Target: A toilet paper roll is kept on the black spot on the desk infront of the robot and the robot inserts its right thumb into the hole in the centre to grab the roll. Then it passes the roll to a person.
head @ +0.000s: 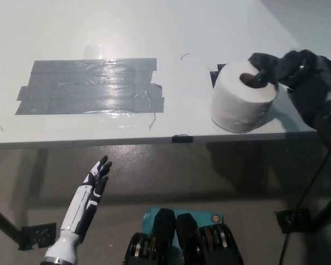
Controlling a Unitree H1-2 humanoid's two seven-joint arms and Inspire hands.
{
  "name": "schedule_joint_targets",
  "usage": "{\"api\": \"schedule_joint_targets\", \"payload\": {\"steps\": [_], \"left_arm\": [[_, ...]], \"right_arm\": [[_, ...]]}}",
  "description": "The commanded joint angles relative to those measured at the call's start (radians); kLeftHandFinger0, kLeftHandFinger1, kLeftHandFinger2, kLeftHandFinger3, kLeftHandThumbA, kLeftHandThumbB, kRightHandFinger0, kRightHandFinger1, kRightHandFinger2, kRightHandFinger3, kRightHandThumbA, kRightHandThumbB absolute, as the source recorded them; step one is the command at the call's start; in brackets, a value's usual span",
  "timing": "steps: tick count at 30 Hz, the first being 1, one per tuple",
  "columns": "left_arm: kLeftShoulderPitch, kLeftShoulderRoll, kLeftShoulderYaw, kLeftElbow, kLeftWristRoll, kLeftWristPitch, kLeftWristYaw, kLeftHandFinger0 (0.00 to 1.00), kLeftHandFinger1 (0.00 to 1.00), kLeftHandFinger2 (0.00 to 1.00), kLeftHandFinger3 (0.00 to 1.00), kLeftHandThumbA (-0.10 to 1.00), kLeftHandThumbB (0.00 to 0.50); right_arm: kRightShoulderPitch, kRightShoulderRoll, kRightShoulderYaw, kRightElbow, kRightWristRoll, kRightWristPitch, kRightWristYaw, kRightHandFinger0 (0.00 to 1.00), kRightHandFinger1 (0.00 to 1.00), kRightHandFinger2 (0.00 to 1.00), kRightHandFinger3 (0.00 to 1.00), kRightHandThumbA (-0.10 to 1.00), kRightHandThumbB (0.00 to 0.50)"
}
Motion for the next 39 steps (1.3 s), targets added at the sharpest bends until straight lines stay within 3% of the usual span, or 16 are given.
{"api": "schedule_joint_targets", "payload": {"steps": [1,2,5,10,11,13,18,19,23,26,29,33,39], "left_arm": [[-0.034,0.002,0.001,-0.008,0.001,-0.012,0.000,1.00,1.00,1.00,1.00,1.00,0.148],[-0.045,0.002,0.000,0.002,0.005,-0.022,0.002,1.00,1.00,1.00,1.00,1.00,0.139],[-0.070,-0.003,0.000,0.022,0.004,-0.031,0.006,1.00,1.00,1.00,1.00,1.00,0.132],[-0.100,-0.010,0.000,0.041,0.015,-0.034,0.017,1.00,1.00,1.00,1.00,1.00,0.132],[-0.108,-0.010,0.000,0.040,0.017,-0.027,0.017,1.00,1.00,1.00,1.00,1.00,0.134],[-0.120,-0.012,0.003,0.042,0.016,-0.024,0.019,1.00,1.00,1.00,1.00,1.00,0.123],[-0.158,-0.013,0.004,0.054,0.016,-0.017,0.020,1.00,1.00,1.00,1.00,1.00,0.120],[-0.169,-0.014,0.005,0.058,0.012,-0.018,0.018,1.00,1.00,1.00,1.00,1.00,0.123],[-0.195,-0.015,0.003,0.059,0.010,-0.016,0.013,1.00,1.00,1.00,1.00,1.00,0.119],[-0.218,-0.022,-0.001,0.069,0.011,-0.024,0.014,1.00,1.00,1.00,1.00,1.00,0.124],[-0.217,-0.023,-0.002,0.059,0.018,-0.018,0.015,1.00,1.00,1.00,1.00,1.00,0.129],[-0.214,-0.020,-0.003,0.050,0.016,-0.021,0.010,1.00,1.00,1.00,1.00,1.00,0.101],[-0.204,-0.019,-0.006,0.045,0.020,-0.016,0.008,1.00,1.00,1.00,1.00,1.00,0.125]], "right_arm": [[0.038,-0.024,-0.254,0.000,0.263,0.016,-0.027,0.20,0.69,1.00,1.00,-0.10,0.226],[0.055,-0.029,-0.310,-0.004,0.300,0.003,-0.019,0.27,0.75,1.00,1.00,-0.10,0.223],[0.075,-0.033,-0.472,-0.003,0.416,0.022,0.008,0.15,0.63,1.00,1.00,-0.10,0.219],[0.101,-0.024,-0.659,-0.014,0.528,0.046,0.039,0.09,0.58,0.97,1.00,-0.10,0.214],[0.108,-0.019,-0.692,-0.021,0.554,0.047,0.051,0.05,0.56,0.95,1.00,-0.10,0.178],[0.117,-0.011,-0.758,-0.032,0.593,0.062,0.062,0.00,0.49,0.89,1.00,-0.10,0.181],[0.116,-0.001,-0.857,-0.045,0.637,0.082,0.076,0.00,0.33,0.69,1.00,-0.10,0.170],[0.116,0.000,-0.884,-0.047,0.654,0.095,0.083,0.00,0.33,0.71,1.00,-0.10,0.152],[0.134,0.024,-0.948,-0.116,0.697,0.132,0.084,0.00,0.21,0.65,1.00,-0.10,0.142],[0.160,0.058,-0.989,-0.267,0.752,0.228,0.086,0.00,0.29,0.75,1.00,-0.10,0.078],[0.209,0.119,-0.995,-0.473,0.824,0.313,0.062,0.00,0.38,0.78,1.00,-0.10,0.101],[0.296,0.178,-0.897,-0.720,0.971,0.315,0.016,0.00,0.46,0.83,1.00,-0.10,0.110],[0.428,0.201,-0.709,-1.048,1.221,0.315,-0.092,0.00,0.52,0.91,1.00,-0.10,0.087]]}}
